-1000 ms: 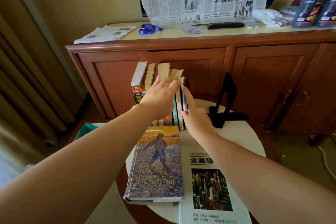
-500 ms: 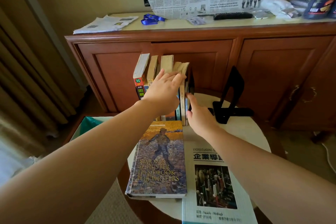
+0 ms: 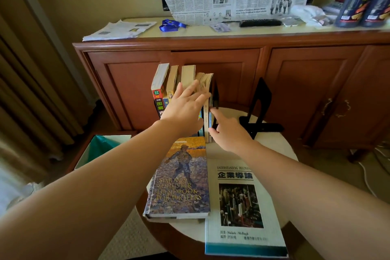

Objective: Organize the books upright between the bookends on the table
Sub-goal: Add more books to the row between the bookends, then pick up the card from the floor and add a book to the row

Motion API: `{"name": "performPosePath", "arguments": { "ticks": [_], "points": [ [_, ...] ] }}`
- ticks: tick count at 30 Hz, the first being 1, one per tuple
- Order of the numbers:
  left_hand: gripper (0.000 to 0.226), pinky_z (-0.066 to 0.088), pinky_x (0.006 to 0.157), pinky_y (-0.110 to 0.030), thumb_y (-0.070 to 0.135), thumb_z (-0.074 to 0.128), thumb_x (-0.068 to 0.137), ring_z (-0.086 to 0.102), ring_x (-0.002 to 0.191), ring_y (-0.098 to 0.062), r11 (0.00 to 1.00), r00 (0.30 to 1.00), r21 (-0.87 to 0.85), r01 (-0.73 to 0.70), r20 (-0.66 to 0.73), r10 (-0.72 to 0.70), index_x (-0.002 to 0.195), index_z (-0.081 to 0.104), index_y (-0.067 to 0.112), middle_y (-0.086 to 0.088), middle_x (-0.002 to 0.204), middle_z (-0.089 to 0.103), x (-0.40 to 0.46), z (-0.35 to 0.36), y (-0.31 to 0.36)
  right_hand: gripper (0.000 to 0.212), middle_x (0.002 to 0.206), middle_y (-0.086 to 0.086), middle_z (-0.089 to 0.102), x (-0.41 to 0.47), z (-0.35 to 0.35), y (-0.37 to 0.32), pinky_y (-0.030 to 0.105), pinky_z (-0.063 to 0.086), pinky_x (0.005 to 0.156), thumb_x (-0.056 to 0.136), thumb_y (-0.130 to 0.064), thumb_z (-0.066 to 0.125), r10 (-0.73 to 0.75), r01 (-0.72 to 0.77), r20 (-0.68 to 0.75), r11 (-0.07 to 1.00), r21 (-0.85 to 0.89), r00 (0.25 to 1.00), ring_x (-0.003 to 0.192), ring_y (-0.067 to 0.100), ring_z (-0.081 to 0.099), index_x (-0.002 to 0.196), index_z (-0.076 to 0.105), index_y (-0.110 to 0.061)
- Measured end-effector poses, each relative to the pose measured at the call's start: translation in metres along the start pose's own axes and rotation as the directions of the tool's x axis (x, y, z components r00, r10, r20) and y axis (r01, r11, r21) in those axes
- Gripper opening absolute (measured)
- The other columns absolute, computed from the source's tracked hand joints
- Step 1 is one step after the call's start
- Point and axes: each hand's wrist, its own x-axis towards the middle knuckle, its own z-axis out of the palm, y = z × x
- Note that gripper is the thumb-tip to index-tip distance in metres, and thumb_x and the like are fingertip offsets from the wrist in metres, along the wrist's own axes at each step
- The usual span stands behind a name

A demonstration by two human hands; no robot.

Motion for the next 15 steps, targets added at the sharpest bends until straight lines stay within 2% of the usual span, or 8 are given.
{"name": "performPosePath", "arguments": {
  "ticks": [3,5,8,10,12,15],
  "points": [
    [0.086,-0.007,0.128,-0.058,0.052,0.057,0.099,-0.018,0.160,-0.028,0.999,0.999,-0.018,0.031,0.032,-0.030,0.168,0.014,0.022,-0.002,0.176,0.003,-0.025,0.005,0.020,0.077,0.074,0.003,0.067,-0.027,-0.009,0.006,0.046,0.058,0.063,0.102,-0.034,0.051,0.013,-0.019,0.074,0.996,0.082,0.997,0.062,0.022,0.066,0.161,0.003,-0.046],
    [0.088,-0.007,0.128,-0.059,0.054,0.055,0.099,-0.020,0.159,-0.027,0.994,0.992,-0.084,0.065,0.113,-0.055,0.168,0.010,0.025,-0.002,0.176,-0.005,-0.046,0.012,0.042,0.073,0.087,0.001,0.069,-0.053,-0.013,0.012,0.047,0.060,0.073,0.103,-0.036,0.055,0.047,-0.051,0.063,0.996,0.067,0.997,0.072,0.017,0.067,0.163,0.013,-0.040],
    [0.086,-0.009,0.127,-0.060,0.058,0.057,0.098,-0.014,0.161,-0.028,0.971,0.966,-0.180,0.159,0.231,-0.115,0.167,0.015,0.028,-0.004,0.176,0.002,-0.082,0.028,0.076,0.058,0.124,0.002,0.065,-0.107,-0.008,0.028,0.041,0.058,0.088,0.101,-0.037,0.062,0.127,-0.127,0.069,0.992,-0.001,0.989,0.100,0.018,0.064,0.155,0.040,-0.028],
    [0.083,-0.008,0.125,-0.061,0.058,0.059,0.097,-0.009,0.162,-0.028,0.946,0.944,-0.236,0.222,0.297,-0.147,0.165,0.022,0.028,-0.004,0.175,0.010,-0.102,0.038,0.095,0.048,0.134,0.001,0.060,-0.142,-0.002,0.042,0.040,0.053,0.097,0.100,-0.037,0.064,0.141,-0.139,0.090,0.990,-0.029,0.986,0.120,0.022,0.057,0.145,0.051,-0.025],
    [0.078,-0.007,0.125,-0.062,0.056,0.058,0.098,-0.006,0.162,-0.026,0.931,0.930,-0.271,0.245,0.339,-0.146,0.163,0.027,0.029,-0.001,0.174,0.017,-0.117,0.044,0.110,0.049,0.140,-0.001,0.054,-0.170,0.004,0.052,0.042,0.045,0.108,0.099,-0.043,0.063,0.137,-0.131,0.088,0.989,-0.071,0.987,0.134,0.024,0.045,0.143,0.054,-0.026],
    [0.071,-0.006,0.126,-0.060,0.057,0.055,0.099,-0.003,0.162,-0.026,0.930,0.930,-0.269,0.249,0.335,-0.152,0.161,0.034,0.029,0.001,0.171,0.026,-0.130,0.042,0.124,0.062,0.153,-0.003,0.044,-0.197,0.006,0.054,0.043,0.036,0.118,0.098,-0.052,0.061,0.137,-0.132,0.093,0.990,-0.052,0.986,0.143,0.021,0.035,0.152,0.047,-0.024]
  ]
}}
